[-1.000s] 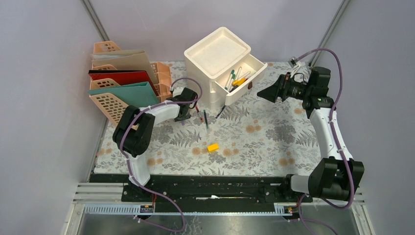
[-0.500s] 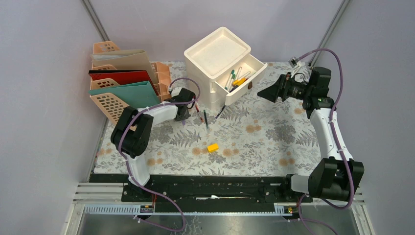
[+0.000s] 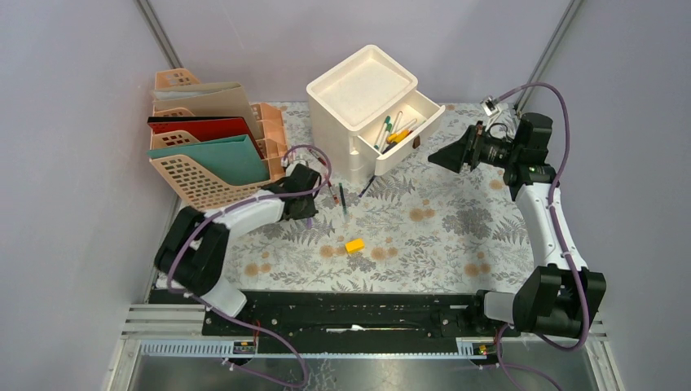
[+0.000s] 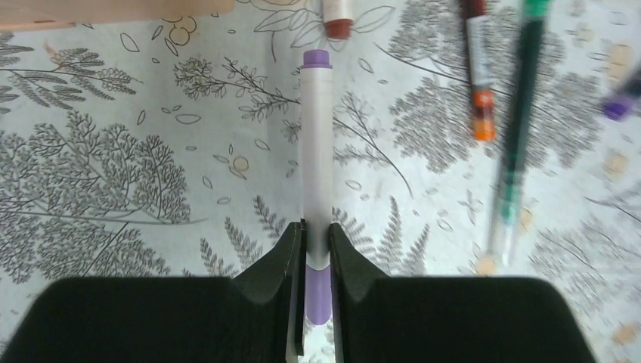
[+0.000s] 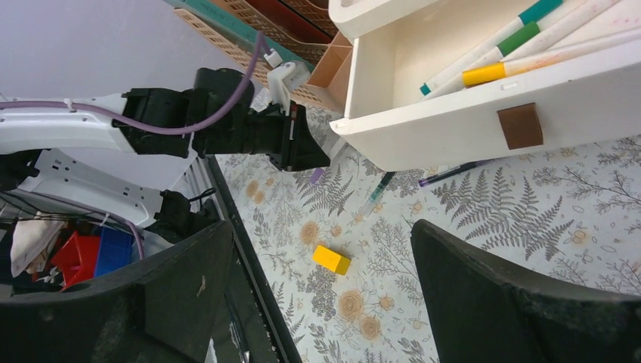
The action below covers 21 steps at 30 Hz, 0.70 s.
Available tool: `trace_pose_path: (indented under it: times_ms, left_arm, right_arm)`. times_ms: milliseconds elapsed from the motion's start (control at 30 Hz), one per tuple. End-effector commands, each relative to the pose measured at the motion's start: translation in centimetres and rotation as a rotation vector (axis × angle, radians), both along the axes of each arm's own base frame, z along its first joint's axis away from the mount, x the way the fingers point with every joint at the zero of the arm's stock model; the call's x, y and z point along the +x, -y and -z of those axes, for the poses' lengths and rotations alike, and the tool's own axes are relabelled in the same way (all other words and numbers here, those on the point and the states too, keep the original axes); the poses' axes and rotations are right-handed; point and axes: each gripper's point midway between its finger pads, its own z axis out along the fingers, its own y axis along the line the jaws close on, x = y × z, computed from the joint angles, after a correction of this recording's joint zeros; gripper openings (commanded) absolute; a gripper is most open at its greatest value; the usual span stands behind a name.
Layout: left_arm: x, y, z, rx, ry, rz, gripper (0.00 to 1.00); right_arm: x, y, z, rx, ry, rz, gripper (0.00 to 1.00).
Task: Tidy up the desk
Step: Pick up the stationery from the center of the board.
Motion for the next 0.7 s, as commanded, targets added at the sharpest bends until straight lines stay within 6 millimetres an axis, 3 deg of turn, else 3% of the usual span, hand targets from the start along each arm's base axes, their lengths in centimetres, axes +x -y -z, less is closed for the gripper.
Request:
trace_pose_path:
  times_ms: [0,233,433,667]
  left_arm:
    - [0.4,1.5,-5.1,-0.122,0.158,0.08,0.0]
    - [-0.6,2.8,-10.9,-0.292,0.362,0.172,0.0]
    - [-1.7,4.6,-18.7,-0.476,0.619,0.302,0.0]
    - [-2.7,8.0,-26.2,-0.675,0.752,0.459,0.0]
  right_arm:
    - [-1.6,-0.5,-1.9,0.029,0.071,-0.064,0.95]
    - [-3.5,-1.6,-2.2,0.065,0.054,-0.168,0.94]
    - [-5.2,-4.2,-3.3,0.072,0.081,-0.29,0.94]
    - [-7.1,-7.9,-4.9,0.061,0.131,-0.425,0.95]
